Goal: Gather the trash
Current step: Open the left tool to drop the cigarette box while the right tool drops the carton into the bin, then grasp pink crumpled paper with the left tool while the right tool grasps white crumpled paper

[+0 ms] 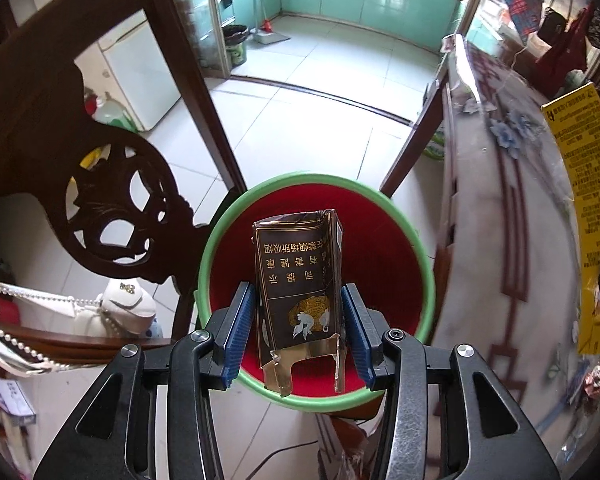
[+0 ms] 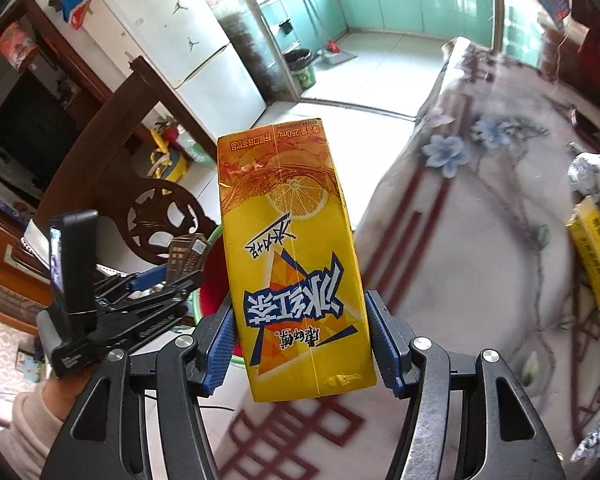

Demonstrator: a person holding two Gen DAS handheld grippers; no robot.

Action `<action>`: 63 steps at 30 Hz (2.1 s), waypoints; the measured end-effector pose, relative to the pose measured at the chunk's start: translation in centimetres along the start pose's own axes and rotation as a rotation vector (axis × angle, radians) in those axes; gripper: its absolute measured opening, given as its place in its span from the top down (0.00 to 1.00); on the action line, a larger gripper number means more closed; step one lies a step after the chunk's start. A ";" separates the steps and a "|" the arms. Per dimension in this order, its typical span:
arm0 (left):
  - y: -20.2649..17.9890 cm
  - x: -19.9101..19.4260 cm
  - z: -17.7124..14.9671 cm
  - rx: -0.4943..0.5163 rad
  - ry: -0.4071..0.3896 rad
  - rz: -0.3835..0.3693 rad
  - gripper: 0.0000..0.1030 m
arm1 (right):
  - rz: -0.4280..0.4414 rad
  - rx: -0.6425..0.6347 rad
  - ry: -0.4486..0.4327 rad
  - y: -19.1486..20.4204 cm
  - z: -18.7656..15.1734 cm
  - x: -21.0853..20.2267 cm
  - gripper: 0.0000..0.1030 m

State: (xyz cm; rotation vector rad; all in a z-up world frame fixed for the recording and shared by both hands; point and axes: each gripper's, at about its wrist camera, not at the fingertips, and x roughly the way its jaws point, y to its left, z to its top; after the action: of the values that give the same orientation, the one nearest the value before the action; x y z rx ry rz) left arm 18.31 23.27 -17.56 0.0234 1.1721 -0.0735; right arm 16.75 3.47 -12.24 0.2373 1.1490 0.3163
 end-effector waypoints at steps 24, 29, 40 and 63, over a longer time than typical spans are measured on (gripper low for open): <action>2.8 3.4 -0.8 -0.071 0.088 0.032 0.57 | 0.051 -0.073 0.150 3.2 0.9 7.3 0.43; 2.9 3.9 -1.0 -0.071 0.098 0.032 0.56 | 0.044 -0.091 0.145 3.3 0.9 7.1 0.42; 3.1 2.9 -1.2 -0.092 0.067 0.023 0.42 | -0.002 -0.128 0.114 4.1 0.6 6.5 0.42; 0.7 -1.1 -2.3 -0.032 -0.017 0.026 0.34 | -0.075 -0.182 -0.081 4.2 -0.5 -2.0 0.41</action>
State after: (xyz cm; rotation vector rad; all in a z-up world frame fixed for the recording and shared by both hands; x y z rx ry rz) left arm 15.82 24.10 -17.45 0.0101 1.1560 -0.0319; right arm 15.04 6.63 -9.30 0.0468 1.0395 0.3402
